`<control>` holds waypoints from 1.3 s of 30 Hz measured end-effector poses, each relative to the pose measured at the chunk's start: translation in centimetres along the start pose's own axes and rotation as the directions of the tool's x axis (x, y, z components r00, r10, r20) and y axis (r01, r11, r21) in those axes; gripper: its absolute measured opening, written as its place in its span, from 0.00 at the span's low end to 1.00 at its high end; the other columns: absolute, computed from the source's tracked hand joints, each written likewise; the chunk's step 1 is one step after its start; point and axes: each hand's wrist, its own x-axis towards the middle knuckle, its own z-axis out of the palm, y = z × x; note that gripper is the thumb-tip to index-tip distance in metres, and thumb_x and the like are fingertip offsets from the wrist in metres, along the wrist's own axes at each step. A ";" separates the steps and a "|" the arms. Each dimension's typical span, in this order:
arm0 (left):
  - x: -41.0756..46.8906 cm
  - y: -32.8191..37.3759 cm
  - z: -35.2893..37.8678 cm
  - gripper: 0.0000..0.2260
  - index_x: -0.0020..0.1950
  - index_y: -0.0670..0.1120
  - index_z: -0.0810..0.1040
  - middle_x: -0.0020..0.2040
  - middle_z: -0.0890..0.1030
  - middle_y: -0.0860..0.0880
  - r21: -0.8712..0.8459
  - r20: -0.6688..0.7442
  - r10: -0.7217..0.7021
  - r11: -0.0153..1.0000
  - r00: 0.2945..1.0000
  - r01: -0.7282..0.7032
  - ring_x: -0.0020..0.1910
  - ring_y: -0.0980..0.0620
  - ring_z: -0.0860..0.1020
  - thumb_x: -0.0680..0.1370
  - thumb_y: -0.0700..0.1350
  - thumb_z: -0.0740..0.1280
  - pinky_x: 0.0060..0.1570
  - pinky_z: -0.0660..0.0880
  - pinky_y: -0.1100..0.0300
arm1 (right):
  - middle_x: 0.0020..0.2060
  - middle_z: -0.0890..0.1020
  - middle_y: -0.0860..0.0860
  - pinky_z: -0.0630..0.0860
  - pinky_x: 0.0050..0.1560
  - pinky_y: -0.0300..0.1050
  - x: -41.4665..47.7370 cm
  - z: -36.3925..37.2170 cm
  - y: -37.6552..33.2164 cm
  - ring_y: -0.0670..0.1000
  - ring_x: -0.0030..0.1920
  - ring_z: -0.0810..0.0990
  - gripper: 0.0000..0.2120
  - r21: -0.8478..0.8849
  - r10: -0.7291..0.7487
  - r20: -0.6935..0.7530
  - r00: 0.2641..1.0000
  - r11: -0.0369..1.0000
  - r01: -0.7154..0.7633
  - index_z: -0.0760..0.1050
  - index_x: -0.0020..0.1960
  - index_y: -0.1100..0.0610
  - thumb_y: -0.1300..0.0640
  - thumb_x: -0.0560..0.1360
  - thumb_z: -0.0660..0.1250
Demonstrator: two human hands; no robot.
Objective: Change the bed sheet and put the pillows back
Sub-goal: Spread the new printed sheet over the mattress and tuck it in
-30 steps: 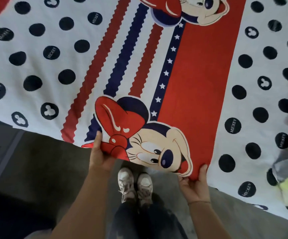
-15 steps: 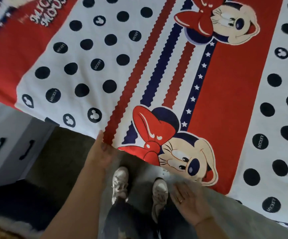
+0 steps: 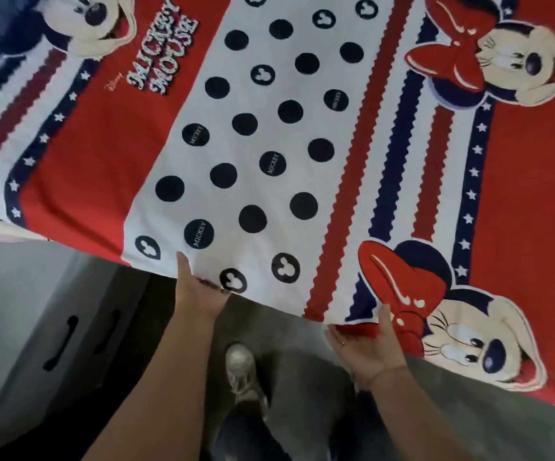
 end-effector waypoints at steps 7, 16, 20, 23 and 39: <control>2.3 1.4 -1.6 0.28 0.65 0.49 0.77 0.61 0.81 0.43 0.010 -0.020 -0.032 0.999 0.999 0.032 0.59 0.39 0.79 0.75 0.67 0.64 0.61 0.74 0.41 | 0.60 0.81 0.56 0.73 0.61 0.60 1.2 2.0 2.1 0.60 0.62 0.76 0.26 0.099 -0.111 -0.103 0.988 0.988 0.121 0.77 0.61 0.56 0.41 0.70 0.68; 2.3 2.7 -2.5 0.25 0.70 0.48 0.73 0.65 0.79 0.45 0.000 0.144 0.071 0.997 0.987 -0.072 0.63 0.43 0.77 0.77 0.60 0.65 0.61 0.74 0.40 | 0.59 0.81 0.57 0.71 0.65 0.60 2.9 1.9 3.5 0.61 0.63 0.76 0.58 0.088 -0.203 0.019 0.979 0.976 0.201 0.76 0.64 0.54 0.46 0.34 0.86; 1.6 4.3 0.9 0.27 0.73 0.49 0.70 0.69 0.75 0.44 0.071 0.347 0.152 0.980 0.925 -0.187 0.67 0.42 0.75 0.78 0.61 0.61 0.65 0.71 0.40 | 0.61 0.80 0.57 0.71 0.63 0.64 3.0 3.6 2.5 0.62 0.62 0.77 0.55 0.159 -0.255 0.104 0.961 0.958 0.237 0.75 0.66 0.54 0.48 0.40 0.86; 1.3 5.3 3.2 0.24 0.71 0.48 0.72 0.67 0.77 0.44 0.092 0.388 0.147 0.976 0.910 -0.197 0.65 0.42 0.76 0.80 0.59 0.60 0.63 0.72 0.40 | 0.60 0.81 0.56 0.75 0.57 0.63 2.6 4.4 1.6 0.61 0.61 0.78 0.50 0.212 -0.311 0.139 0.940 0.937 0.279 0.76 0.65 0.53 0.49 0.43 0.85; 1.5 7.6 -3.6 0.30 0.67 0.43 0.74 0.63 0.80 0.44 0.243 -0.072 0.046 0.970 0.996 -0.027 0.59 0.47 0.80 0.69 0.55 0.72 0.61 0.76 0.50 | 0.61 0.77 0.58 0.72 0.60 0.56 0.7 1.5 5.4 0.57 0.57 0.76 0.38 -0.308 -0.080 -0.192 0.978 0.951 0.018 0.71 0.61 0.61 0.33 0.64 0.67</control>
